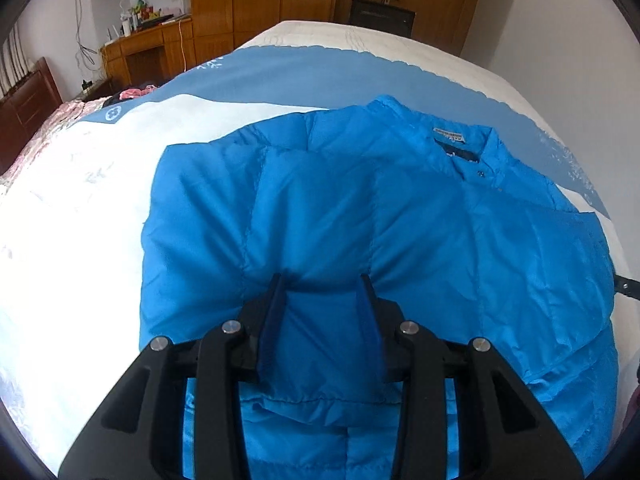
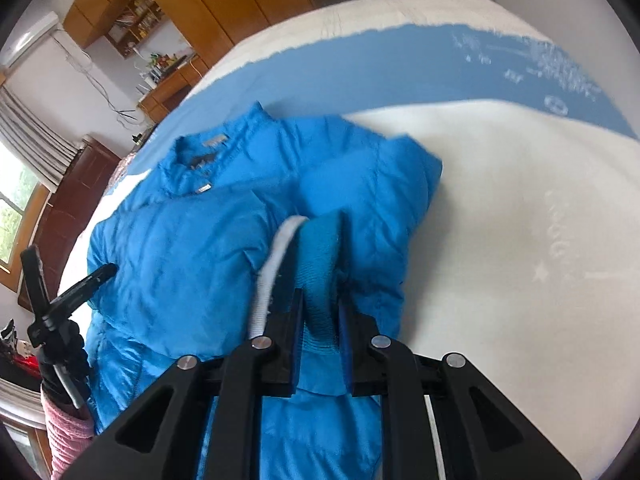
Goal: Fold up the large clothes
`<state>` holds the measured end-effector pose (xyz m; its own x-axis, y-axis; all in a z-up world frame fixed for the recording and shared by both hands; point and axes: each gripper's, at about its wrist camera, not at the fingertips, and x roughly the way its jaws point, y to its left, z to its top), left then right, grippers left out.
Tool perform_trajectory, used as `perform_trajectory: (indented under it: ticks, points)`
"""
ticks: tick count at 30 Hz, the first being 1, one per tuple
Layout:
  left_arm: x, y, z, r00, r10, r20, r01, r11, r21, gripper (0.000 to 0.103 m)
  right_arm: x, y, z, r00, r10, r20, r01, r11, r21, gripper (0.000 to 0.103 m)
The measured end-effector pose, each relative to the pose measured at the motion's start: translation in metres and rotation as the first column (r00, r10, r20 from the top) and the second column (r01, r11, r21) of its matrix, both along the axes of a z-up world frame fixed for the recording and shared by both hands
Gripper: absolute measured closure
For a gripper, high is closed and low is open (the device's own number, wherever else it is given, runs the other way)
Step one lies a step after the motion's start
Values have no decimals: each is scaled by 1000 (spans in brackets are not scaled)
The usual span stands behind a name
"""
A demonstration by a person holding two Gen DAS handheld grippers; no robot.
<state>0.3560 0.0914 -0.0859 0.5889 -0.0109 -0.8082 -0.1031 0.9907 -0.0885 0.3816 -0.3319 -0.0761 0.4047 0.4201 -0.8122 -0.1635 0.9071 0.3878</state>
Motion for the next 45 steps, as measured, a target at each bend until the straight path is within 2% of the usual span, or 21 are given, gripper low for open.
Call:
perform_trajectory:
  ticks: [5,7,10,13,15,17,22,23,26,28,30,32,34,36,39,42,45]
  points:
    - [-5,2,1,1000,6,-2,-6,1000,-7,67,-10,5,5,1000,8,25,-6,998,-58,83]
    - [-9,4,12,1000,19,0,-19,999,-28,67,-19,3,21,997,-18,72,25,995,-93,78]
    - [-17,-6,34,998,7,60,-4,999,-36,67,-31,3,54,978,-55,202,86,986,-146,77]
    - [-8,-31,42,998,-16,62,19,999,-40,67,-27,25,65,975,-32,220,60,991,-121,77]
    - [2,-47,38,998,-33,50,34,999,-30,67,-21,48,60,974,-12,228,43,990,-132,77]
    - [13,-65,29,998,-51,39,50,999,11,67,-13,67,48,976,-1,217,34,988,-150,77]
    - [25,-77,-1,997,-79,5,79,995,54,66,-5,88,12,984,23,179,14,979,-203,77]
    - [25,-75,-6,995,-104,7,103,993,53,66,-6,90,4,984,33,178,7,976,-216,77]
    - [25,-66,-15,993,-118,0,118,993,-13,66,-13,98,-10,977,48,209,8,965,-262,77]
    - [24,-66,-16,993,-120,5,120,993,-11,66,-15,104,-11,973,56,224,15,953,-304,77]
    - [24,-69,-14,993,-118,3,118,993,20,66,-14,103,-10,975,45,218,21,957,-291,77]
    - [18,-70,-3,996,-87,10,86,995,43,68,-16,94,-1,976,27,215,24,973,-231,77]
    - [4,-73,14,994,-90,66,86,995,50,68,-26,91,15,965,35,261,17,980,-197,77]
    - [-8,-81,22,991,-103,88,94,990,103,67,-31,93,23,958,44,282,13,980,-199,77]
    - [-13,-89,13,989,-136,50,130,985,112,67,-30,102,14,973,84,217,-48,985,-168,77]
    - [-7,-90,-7,990,-140,9,138,983,118,65,-25,111,-8,979,98,179,-56,973,-225,80]
    - [-2,-86,-14,990,-141,-4,141,986,93,65,-25,112,-13,980,97,173,-56,972,-228,80]
